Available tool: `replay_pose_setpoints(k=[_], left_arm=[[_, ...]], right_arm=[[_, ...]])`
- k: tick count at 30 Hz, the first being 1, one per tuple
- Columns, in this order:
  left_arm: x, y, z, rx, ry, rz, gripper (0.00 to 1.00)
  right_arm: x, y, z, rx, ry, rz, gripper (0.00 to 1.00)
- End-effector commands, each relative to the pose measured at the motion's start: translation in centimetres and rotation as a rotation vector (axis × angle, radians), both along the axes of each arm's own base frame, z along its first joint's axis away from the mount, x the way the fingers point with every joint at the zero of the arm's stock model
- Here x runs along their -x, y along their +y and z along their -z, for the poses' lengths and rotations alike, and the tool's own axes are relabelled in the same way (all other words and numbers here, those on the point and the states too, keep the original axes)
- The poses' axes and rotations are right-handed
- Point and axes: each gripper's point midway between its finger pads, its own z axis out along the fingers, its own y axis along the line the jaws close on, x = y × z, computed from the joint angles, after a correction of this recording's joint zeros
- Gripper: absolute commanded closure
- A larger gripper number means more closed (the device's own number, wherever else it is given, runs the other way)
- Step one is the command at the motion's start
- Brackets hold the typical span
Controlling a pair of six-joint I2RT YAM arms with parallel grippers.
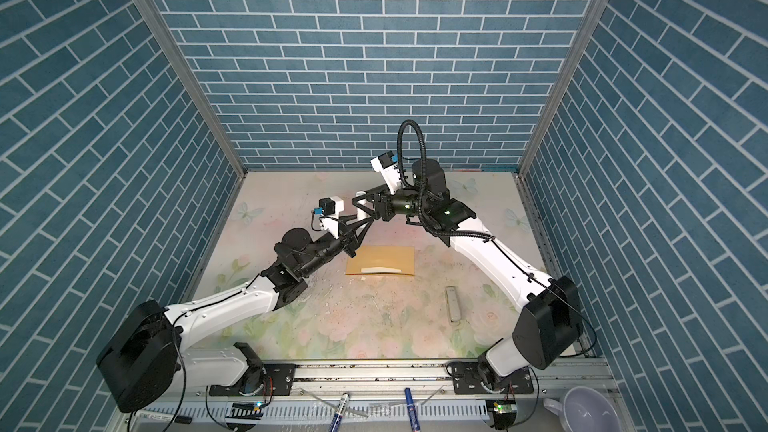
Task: Place the letter into the envelope and seal it
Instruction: 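Raise the right gripper and bring it to the glue stick in the left gripper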
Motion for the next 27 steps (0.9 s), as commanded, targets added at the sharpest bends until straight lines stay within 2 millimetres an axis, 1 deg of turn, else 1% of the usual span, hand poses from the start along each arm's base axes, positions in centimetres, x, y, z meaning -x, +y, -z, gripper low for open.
replay_pose_setpoints(k=[1, 3, 4, 7, 11, 13, 14, 16, 18, 20, 23, 27], left_arm=[[0.1, -0.4, -1.9, 0.029, -0.041, 0.018, 1.00], [0.2, -0.4, -1.8, 0.023, -0.039, 0.019, 1.00], [0.1, -0.4, -1.8, 0.020, -0.041, 0.018, 0.99], [0.1, -0.4, -1.6, 0.007, -0.041, 0.017, 0.86], [0.4, -0.3, -1.0, -0.051, -0.036, 0.022, 0.56], [0.8, 0.0, -0.6, -0.086, -0.024, 0.039, 0.38], [0.9, 0.1, -1.7, -0.081, -0.039, 0.055, 0.33], [1.3, 0.5, -1.8, -0.091, -0.025, 0.103, 0.25], [2.1, 0.8, -2.0, -0.096, -0.020, 0.168, 0.19], [2.9, 1.0, -2.3, -0.093, -0.022, 0.230, 0.16], [4.0, 1.0, -2.7, -0.077, -0.021, 0.317, 0.15], [4.4, 0.9, -3.1, -0.043, -0.002, 0.385, 0.15]], right_arm=[[0.3, 0.3, -2.5, -0.017, -0.073, -0.018, 0.66], [0.3, 0.4, -2.3, -0.009, -0.074, -0.015, 0.76], [0.2, 0.3, -2.2, -0.006, -0.079, -0.014, 0.78], [0.2, 0.1, -1.8, 0.024, -0.095, -0.007, 0.84], [0.1, -0.8, -1.2, 0.110, -0.148, 0.019, 0.89], [0.0, -1.6, -1.0, 0.169, -0.188, 0.036, 0.91], [0.0, -1.9, -0.9, 0.191, -0.203, 0.038, 0.91], [0.2, -2.5, -1.0, 0.227, -0.239, 0.032, 0.94], [0.5, -2.9, -1.1, 0.244, -0.256, 0.014, 0.96], [1.2, -3.1, -1.3, 0.246, -0.268, -0.029, 0.97], [2.5, -3.0, -1.6, 0.241, -0.287, -0.099, 0.97], [3.8, -2.8, -2.1, 0.223, -0.286, -0.177, 0.98]])
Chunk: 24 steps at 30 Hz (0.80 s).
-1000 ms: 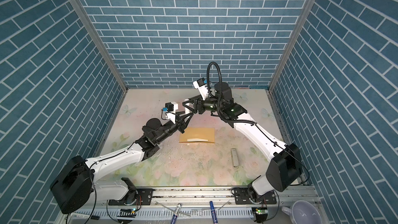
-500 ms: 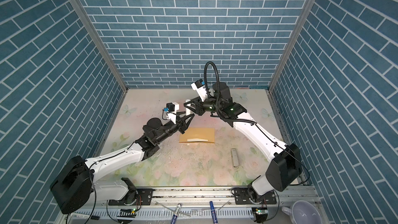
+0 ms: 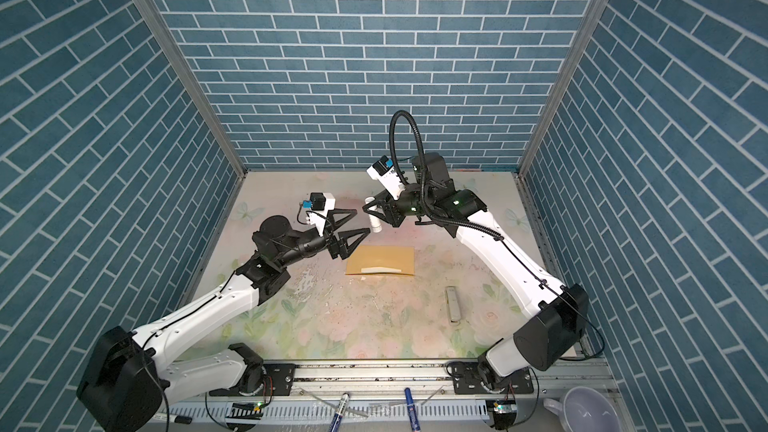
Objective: Place the letter into the envelope and seal it
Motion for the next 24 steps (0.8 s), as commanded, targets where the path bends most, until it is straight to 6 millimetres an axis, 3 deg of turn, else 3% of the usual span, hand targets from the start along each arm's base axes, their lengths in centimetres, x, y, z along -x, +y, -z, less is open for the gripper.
replay_pose_setpoints(k=[1, 8, 24], left_arm=[[1.4, -0.7, -1.2, 0.031, 0.012, 0.128, 0.15], [1.3, -1.6, -2.0, 0.083, 0.037, 0.188, 0.19], [0.7, -2.3, -2.1, 0.117, 0.070, 0.215, 0.39]], right_arm=[[2.3, -0.3, -2.7, -0.031, -0.071, -0.122, 0.98], [3.0, 0.0, -2.3, -0.035, -0.047, -0.171, 1.00], [3.0, 0.6, -2.0, -0.036, -0.052, -0.192, 1.00]])
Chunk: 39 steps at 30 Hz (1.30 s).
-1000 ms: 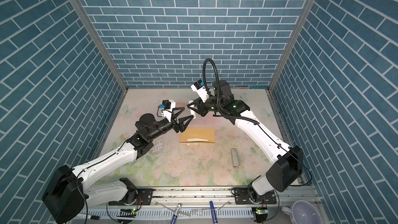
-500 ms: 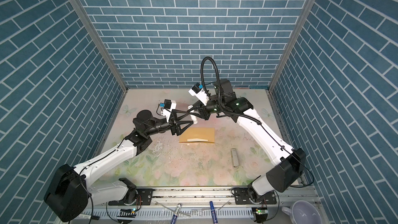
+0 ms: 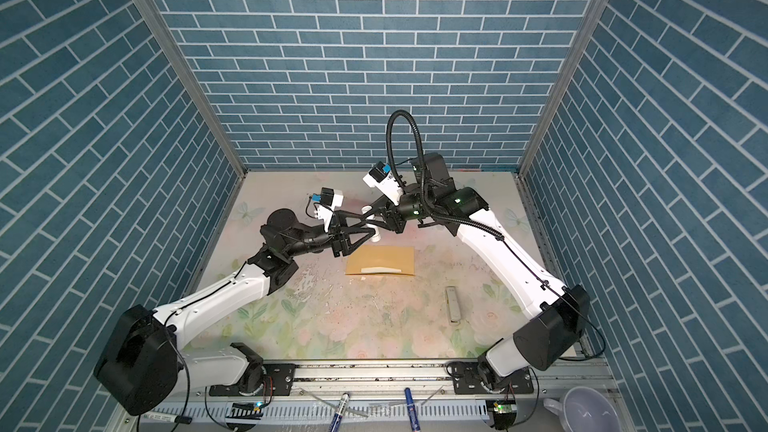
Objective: Place the letter into the envelope and seal it
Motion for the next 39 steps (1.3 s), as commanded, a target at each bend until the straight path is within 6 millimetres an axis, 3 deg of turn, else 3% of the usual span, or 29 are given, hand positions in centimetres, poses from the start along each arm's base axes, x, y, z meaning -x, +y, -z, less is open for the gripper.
replay_pose_setpoints(k=[1, 10, 20, 22, 24, 27, 30, 34, 39], left_arm=[[0.0, -0.1, -1.9, 0.047, -0.038, 0.019, 0.41], [-0.3, -0.4, -1.9, 0.072, -0.012, 0.036, 0.54], [-0.8, -0.7, -2.1, 0.086, 0.014, 0.035, 0.86], [-1.0, -0.6, -2.1, 0.089, 0.020, 0.024, 0.94], [-1.4, -0.6, -1.8, 0.087, 0.033, 0.003, 1.00], [-2.1, -0.2, -1.7, 0.093, 0.041, -0.050, 1.00], [-3.1, 0.5, -1.4, 0.098, 0.061, -0.130, 1.00], [-5.0, 2.0, -1.3, 0.112, 0.114, -0.286, 1.00], [-6.9, 4.3, -1.6, 0.166, 0.217, -0.467, 1.00]], right_arm=[[0.4, 0.4, -1.7, -0.032, -0.076, -0.052, 1.00], [0.1, 0.7, -1.7, -0.033, -0.095, -0.041, 1.00], [-0.8, 0.9, -1.1, -0.017, -0.130, -0.001, 1.00], [-0.9, 0.9, -1.0, -0.012, -0.137, 0.005, 0.95], [-1.3, 0.8, -1.1, -0.008, -0.153, 0.028, 0.82], [-1.9, 0.0, -1.8, -0.007, -0.218, 0.094, 0.57], [-2.5, -1.5, -2.8, -0.019, -0.309, 0.193, 0.42], [-2.6, -3.5, -3.2, -0.063, -0.397, 0.301, 0.34], [-2.9, -4.1, -1.7, -0.144, -0.454, 0.369, 0.27]])
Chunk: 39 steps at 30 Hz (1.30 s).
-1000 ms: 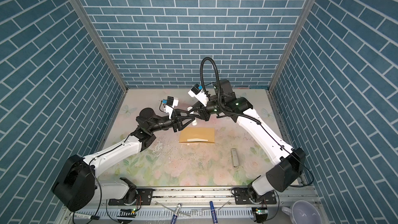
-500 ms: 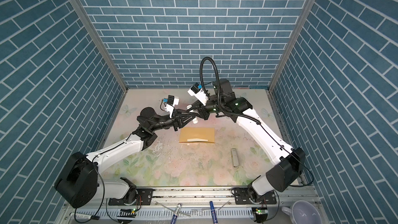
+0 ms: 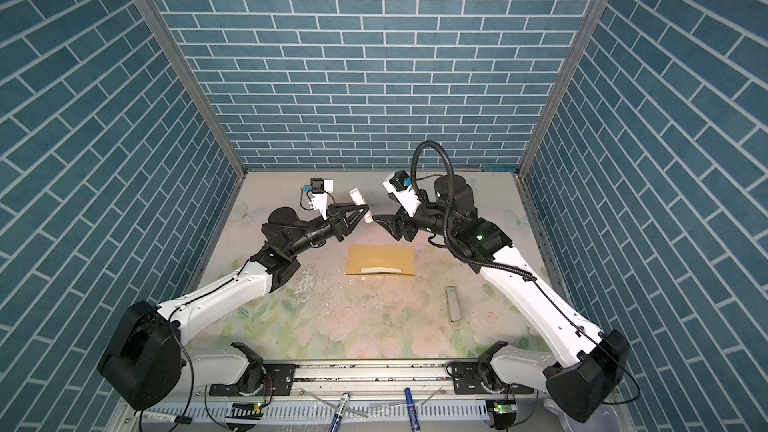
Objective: Place the letter into the envelope and seal it
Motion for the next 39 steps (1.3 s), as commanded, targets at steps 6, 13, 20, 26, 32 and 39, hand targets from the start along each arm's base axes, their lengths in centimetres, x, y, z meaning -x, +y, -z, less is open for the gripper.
replay_pose_setpoints(k=[6, 13, 20, 26, 32, 39], left_arm=[[-2.5, 3.7, -0.7, 0.169, 0.170, -0.262, 1.00], [-2.5, 3.8, -0.9, 0.198, 0.208, -0.282, 1.00], [-2.5, 3.6, -1.2, 0.213, 0.204, -0.270, 1.00], [-2.5, 3.5, -0.9, 0.218, 0.204, -0.264, 1.00], [-2.6, 3.4, -0.4, 0.213, 0.212, -0.263, 1.00], [-2.6, 3.4, -0.2, 0.211, 0.214, -0.262, 1.00]], right_arm=[[-2.4, 1.4, 1.3, -0.153, -0.315, 0.090, 0.31], [-3.1, 4.1, 1.9, -0.170, -0.463, 0.117, 0.31], [-3.8, 6.1, 2.3, -0.190, -0.487, 0.144, 0.39], [-4.2, 6.9, 2.7, -0.187, -0.477, 0.153, 0.50], [-4.4, 7.4, 2.8, -0.197, -0.469, 0.155, 0.54], [-4.4, 7.7, 2.8, -0.199, -0.463, 0.150, 0.59]])
